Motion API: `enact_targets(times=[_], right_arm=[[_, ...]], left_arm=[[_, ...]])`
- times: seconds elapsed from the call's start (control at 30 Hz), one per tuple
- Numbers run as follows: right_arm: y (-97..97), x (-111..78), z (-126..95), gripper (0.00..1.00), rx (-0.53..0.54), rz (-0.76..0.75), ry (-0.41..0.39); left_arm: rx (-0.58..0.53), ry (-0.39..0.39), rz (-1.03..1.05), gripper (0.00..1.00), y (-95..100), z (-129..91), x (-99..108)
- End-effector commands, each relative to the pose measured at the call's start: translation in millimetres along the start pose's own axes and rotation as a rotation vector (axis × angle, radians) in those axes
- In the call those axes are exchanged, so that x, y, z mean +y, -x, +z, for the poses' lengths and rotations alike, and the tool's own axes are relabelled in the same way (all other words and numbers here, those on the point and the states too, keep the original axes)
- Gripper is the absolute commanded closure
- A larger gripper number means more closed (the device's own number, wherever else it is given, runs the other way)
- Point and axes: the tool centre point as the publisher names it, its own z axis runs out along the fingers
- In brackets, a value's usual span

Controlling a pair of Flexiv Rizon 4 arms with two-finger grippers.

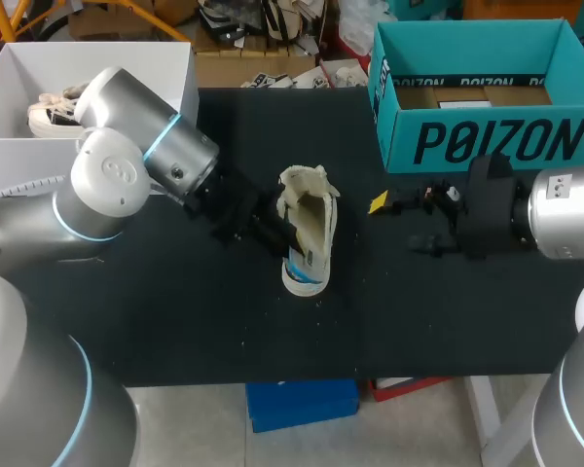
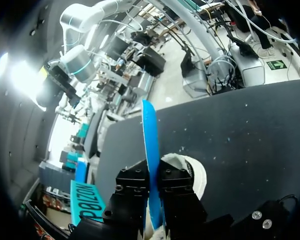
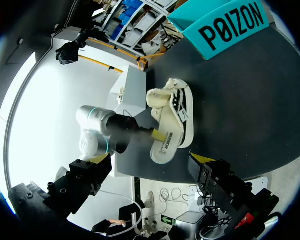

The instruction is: Take the shoe out of the shoebox, open the shoe tongue, remove and reinsert the insole, then place the shoe into the shoebox

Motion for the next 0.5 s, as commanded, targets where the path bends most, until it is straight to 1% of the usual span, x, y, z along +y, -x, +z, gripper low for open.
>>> enact_targets(times=[0.03, 0.5], right_arm=[[-0.4, -0.2, 0, 0.00, -0.001, 0.000, -0.001], [-0.4, -0.2, 0, 0.00, -0.001, 0.000, -0.001]], left_arm=[[-0.006, 0.042, 0.013, 1.00, -0.9, 5, 1], [-0.026, 0.087, 0.000, 1.00, -0.2, 8, 21]])
